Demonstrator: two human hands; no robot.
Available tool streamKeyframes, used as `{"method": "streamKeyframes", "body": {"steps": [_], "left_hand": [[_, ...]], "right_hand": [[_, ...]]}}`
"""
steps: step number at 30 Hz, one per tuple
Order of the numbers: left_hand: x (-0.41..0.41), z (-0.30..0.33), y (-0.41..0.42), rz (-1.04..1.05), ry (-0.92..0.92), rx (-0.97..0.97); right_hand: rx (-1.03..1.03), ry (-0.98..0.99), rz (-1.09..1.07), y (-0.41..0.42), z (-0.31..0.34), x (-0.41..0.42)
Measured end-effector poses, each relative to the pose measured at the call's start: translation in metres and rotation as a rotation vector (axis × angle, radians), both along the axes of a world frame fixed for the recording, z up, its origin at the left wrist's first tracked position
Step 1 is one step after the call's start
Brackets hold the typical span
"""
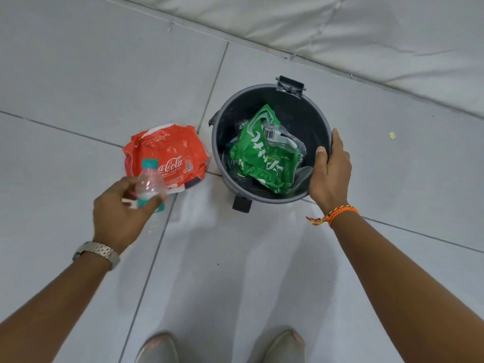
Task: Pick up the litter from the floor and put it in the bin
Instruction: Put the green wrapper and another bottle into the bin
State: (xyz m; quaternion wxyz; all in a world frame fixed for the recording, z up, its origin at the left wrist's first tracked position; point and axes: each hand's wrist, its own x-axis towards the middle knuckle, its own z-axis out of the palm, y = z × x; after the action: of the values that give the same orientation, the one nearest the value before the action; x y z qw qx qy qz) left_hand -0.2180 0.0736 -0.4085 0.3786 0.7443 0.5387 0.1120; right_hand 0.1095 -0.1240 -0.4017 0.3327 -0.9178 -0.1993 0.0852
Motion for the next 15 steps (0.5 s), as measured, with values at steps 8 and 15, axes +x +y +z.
{"method": "streamKeyframes", "body": {"steps": [8, 15], "left_hand": [[0.156, 0.116, -0.046, -0.056, -0.322, -0.147], [0.140, 0.061, -0.026, 0.202, -0.439, 0.032]], "right_hand": [[-0.006, 0.054, -0.010, 0.002, 0.006, -0.004], [0.022, 0.141, -0.062, 0.001, 0.015, -0.003]]}}
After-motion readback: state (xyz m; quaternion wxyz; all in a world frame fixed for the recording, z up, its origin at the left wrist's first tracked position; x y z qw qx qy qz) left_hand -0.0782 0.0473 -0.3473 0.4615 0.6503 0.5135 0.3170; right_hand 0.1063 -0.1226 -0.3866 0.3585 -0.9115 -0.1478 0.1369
